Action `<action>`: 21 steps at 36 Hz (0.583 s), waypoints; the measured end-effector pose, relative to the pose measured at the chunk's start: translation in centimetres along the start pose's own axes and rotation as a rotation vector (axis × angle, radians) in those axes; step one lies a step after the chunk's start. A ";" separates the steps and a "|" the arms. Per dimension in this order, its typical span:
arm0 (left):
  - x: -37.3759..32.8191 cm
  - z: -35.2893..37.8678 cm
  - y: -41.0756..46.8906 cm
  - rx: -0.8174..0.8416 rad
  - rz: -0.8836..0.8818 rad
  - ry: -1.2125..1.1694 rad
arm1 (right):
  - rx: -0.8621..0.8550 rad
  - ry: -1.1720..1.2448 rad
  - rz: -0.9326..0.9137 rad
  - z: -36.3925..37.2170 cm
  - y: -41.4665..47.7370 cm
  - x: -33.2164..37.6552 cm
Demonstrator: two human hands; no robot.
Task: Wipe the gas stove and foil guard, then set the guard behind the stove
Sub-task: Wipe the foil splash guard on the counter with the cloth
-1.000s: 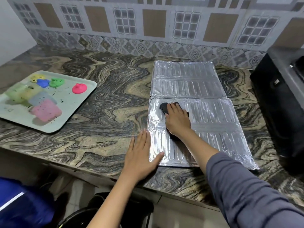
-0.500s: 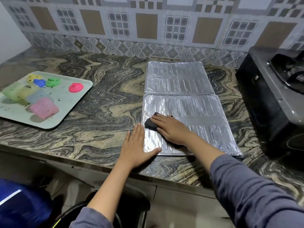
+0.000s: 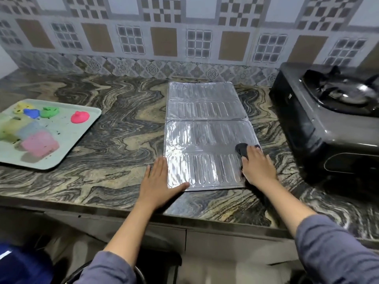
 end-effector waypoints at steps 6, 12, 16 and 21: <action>-0.2 0.0 0.1 0.014 -0.009 -0.005 | -0.064 0.057 0.126 1.2 -2.9 0.5; -0.1 0.1 0.1 0.021 -0.001 -0.007 | -0.098 0.096 0.133 2.1 -4.5 3.1; 0.2 0.0 0.0 0.025 0.030 -0.032 | -0.111 0.112 0.115 2.5 -5.4 5.1; 1.1 -1.1 -0.5 0.069 0.096 -0.194 | -0.113 0.113 0.087 2.7 -5.9 6.4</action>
Point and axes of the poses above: each hand's wrist, its own y-axis towards the middle knuckle, its own z-axis out of the palm, x = y × z, the point moved 2 cm from there along y, towards the middle knuckle, and after that the axes turned 12 degrees about z, right-handed, at the moved point
